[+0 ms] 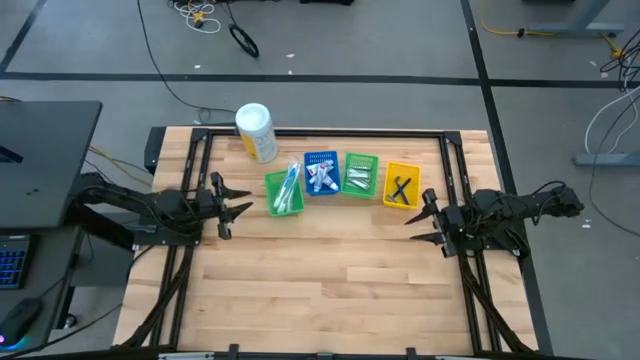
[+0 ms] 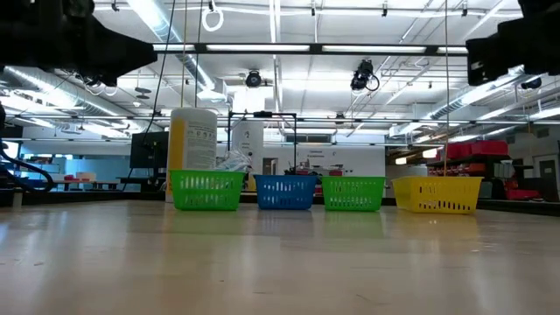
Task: Pick & Place Travel size toiletries
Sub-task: Return to Home Position
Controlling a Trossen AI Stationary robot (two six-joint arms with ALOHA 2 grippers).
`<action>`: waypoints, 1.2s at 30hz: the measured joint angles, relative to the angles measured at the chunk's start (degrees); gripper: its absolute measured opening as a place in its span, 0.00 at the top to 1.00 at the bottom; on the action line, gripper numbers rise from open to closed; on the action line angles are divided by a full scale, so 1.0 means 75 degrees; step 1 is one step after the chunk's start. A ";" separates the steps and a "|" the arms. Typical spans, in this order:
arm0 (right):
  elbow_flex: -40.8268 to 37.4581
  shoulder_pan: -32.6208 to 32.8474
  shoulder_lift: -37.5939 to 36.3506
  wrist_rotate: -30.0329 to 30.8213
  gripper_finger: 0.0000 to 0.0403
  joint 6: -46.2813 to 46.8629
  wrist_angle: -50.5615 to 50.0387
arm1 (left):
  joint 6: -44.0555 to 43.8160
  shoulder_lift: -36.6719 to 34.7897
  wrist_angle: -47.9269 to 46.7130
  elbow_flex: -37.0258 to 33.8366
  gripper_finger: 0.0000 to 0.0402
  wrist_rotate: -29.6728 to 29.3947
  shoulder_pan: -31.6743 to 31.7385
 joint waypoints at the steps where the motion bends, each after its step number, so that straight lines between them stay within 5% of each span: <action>1: -0.0071 0.0000 -0.0204 0.0073 0.53 0.0008 -0.0068 | 0.0127 -0.0001 0.0217 -0.0122 0.64 -0.0003 0.0000; 8: -0.0621 0.0000 -0.0942 -0.0899 0.53 -0.0097 -0.0032 | 0.0674 0.0002 0.0926 -0.0494 0.64 -0.0004 0.0000; 18: -0.0877 -0.0012 -0.0834 0.0751 0.53 0.1368 0.0132 | 0.0138 0.0003 0.0938 -0.0494 0.64 -0.0085 0.0000; 36: -0.0877 -0.0012 -0.0820 0.0752 0.53 0.1559 0.0133 | 0.0270 0.0003 0.0932 -0.0497 0.64 -0.0039 0.0000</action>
